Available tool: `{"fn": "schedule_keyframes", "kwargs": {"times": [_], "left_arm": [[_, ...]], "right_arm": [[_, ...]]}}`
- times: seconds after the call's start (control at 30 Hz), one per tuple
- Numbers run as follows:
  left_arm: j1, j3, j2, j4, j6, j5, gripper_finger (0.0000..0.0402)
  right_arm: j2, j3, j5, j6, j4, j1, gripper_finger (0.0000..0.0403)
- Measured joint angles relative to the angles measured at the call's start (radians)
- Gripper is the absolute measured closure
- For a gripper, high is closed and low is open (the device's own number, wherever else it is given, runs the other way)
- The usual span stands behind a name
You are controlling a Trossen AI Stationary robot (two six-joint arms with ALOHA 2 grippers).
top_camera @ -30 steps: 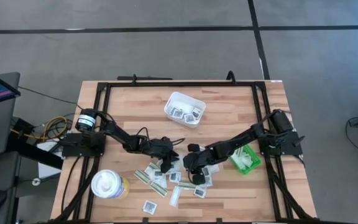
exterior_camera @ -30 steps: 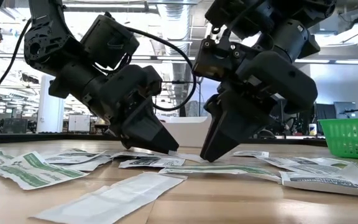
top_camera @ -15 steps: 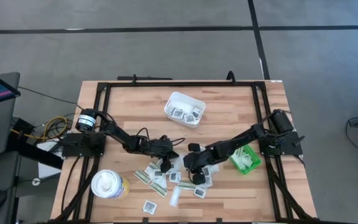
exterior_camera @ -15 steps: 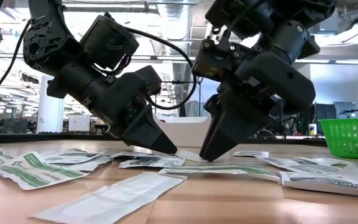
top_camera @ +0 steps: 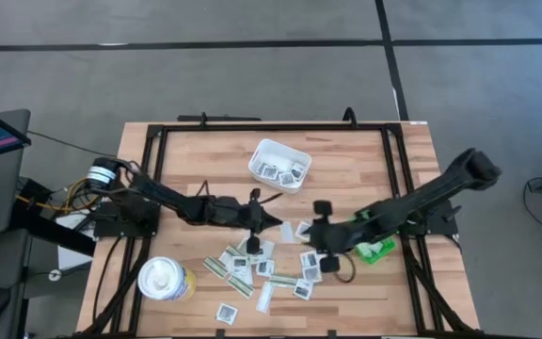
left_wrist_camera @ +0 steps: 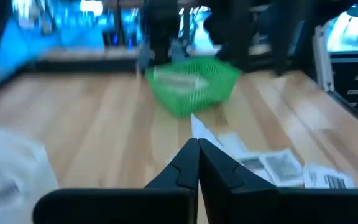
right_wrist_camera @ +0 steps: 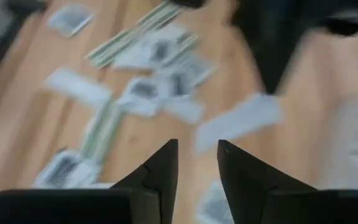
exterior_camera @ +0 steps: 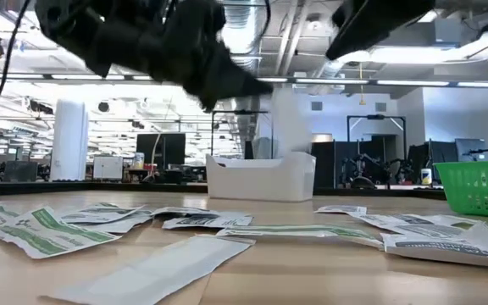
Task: Pick & Place First Aid Supplies
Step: Put the bandage pack into the green bin
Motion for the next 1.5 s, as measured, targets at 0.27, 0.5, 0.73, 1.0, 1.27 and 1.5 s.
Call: {"fn": "schedule_keyframes", "kwargs": {"times": [0.27, 0.5, 0.73, 1.0, 1.27, 1.5], "left_arm": [[0.0, 0.004, -0.131, -0.001, 0.175, -0.007, 0.0396], [0.02, -0.008, -0.102, -0.005, 0.178, -0.025, 0.0395], [0.049, -0.008, -0.075, -0.002, 0.173, -0.036, 0.0396], [0.041, -0.007, -0.075, 0.03, 0.167, -0.035, 0.0397], [0.042, -0.007, -0.075, 0.03, 0.166, -0.035, 0.0396], [0.042, -0.007, -0.075, 0.03, 0.166, -0.035, 0.0393]], "right_arm": [[-0.163, -0.37, -0.086, 0.026, 0.551, -0.149, 0.0296], [-0.141, -0.455, -0.25, 0.174, 0.788, -0.289, 0.0296], [-0.115, -0.453, -0.286, 0.259, 0.798, -0.297, 0.0296], [-0.007, -0.443, -0.281, 0.25, 0.934, -0.315, 0.0296], [0.102, -0.392, -0.311, 0.211, 0.948, -0.335, 0.0296], [0.165, -0.364, -0.314, 0.147, 0.921, -0.336, 0.0314]]}}
